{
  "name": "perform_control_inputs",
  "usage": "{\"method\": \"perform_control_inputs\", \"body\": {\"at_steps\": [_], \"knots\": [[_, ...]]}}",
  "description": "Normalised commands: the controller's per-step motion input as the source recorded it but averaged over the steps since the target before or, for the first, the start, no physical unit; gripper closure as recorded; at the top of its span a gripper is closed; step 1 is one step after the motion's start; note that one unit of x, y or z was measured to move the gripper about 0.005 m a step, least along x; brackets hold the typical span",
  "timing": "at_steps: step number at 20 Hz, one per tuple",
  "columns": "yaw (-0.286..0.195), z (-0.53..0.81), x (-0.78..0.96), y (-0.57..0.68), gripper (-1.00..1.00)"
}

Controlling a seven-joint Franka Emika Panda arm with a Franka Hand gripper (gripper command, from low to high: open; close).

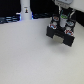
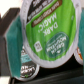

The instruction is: Open the kcup holder, insert the kcup into the holder, and close the kcup holder

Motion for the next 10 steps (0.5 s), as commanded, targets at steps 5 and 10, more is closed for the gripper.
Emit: {"method": "perform_control_inputs", "body": {"at_steps": [5,10], "knots": [[-0.008,0.08,-0.30,-0.19,1.00],[-0.036,0.04,-0.27,-0.23,1.00]]}}
